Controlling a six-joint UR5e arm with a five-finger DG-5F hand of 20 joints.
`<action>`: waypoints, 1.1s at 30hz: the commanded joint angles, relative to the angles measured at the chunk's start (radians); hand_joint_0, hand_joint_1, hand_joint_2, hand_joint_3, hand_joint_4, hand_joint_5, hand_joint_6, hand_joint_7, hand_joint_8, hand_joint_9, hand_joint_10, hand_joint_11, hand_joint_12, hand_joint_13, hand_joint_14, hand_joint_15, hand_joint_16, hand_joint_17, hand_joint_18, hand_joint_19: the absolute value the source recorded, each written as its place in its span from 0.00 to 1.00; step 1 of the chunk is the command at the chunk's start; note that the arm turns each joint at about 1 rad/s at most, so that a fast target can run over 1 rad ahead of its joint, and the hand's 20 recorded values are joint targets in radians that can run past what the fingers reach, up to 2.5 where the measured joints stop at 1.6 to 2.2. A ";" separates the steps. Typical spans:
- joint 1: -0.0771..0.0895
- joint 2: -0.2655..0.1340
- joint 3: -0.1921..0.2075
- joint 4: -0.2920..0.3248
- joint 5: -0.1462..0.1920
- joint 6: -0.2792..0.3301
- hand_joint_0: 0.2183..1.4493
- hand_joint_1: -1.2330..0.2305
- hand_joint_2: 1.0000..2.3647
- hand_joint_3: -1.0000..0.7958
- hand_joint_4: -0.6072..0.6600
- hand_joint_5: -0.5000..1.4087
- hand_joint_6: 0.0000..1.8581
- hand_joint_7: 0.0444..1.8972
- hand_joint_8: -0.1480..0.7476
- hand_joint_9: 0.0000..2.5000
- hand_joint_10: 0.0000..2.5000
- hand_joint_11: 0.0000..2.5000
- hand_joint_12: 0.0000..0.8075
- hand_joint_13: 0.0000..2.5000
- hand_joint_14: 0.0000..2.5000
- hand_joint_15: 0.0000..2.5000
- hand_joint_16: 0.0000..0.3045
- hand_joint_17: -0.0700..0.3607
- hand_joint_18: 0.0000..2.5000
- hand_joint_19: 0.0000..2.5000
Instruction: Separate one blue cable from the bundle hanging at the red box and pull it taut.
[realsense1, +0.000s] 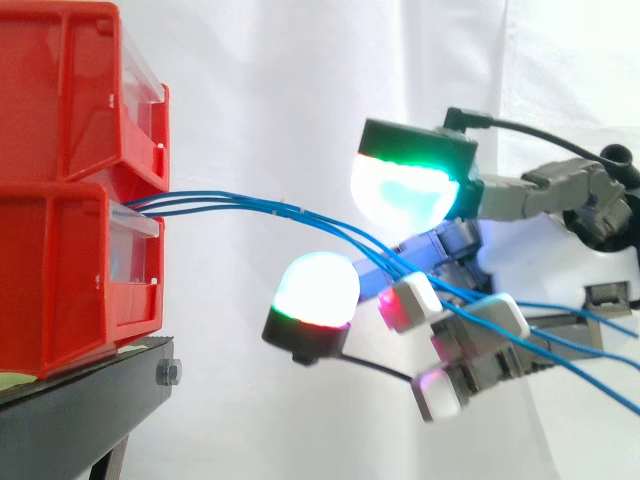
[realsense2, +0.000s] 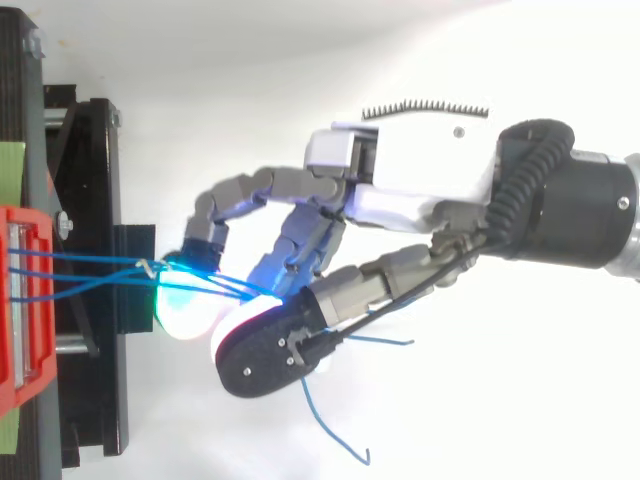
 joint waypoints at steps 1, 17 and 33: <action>-0.009 0.001 0.002 0.068 -0.002 -0.005 0.36 0.39 0.01 0.33 0.71 0.19 0.27 0.52 0.54 0.44 0.01 0.32 0.48 0.53 0.01 0.38 0.13 0.37 0.37 0.21; -0.020 0.001 0.002 0.117 -0.002 -0.007 0.37 0.43 0.01 0.43 0.67 0.21 0.27 0.61 0.54 0.46 0.01 0.32 0.48 0.54 0.01 0.39 0.14 0.38 0.37 0.23; -0.018 0.001 0.000 0.115 0.001 -0.018 0.32 0.46 0.01 0.32 0.65 0.22 0.27 0.69 0.56 0.48 0.01 0.33 0.49 0.54 0.01 0.37 0.14 0.39 0.38 0.23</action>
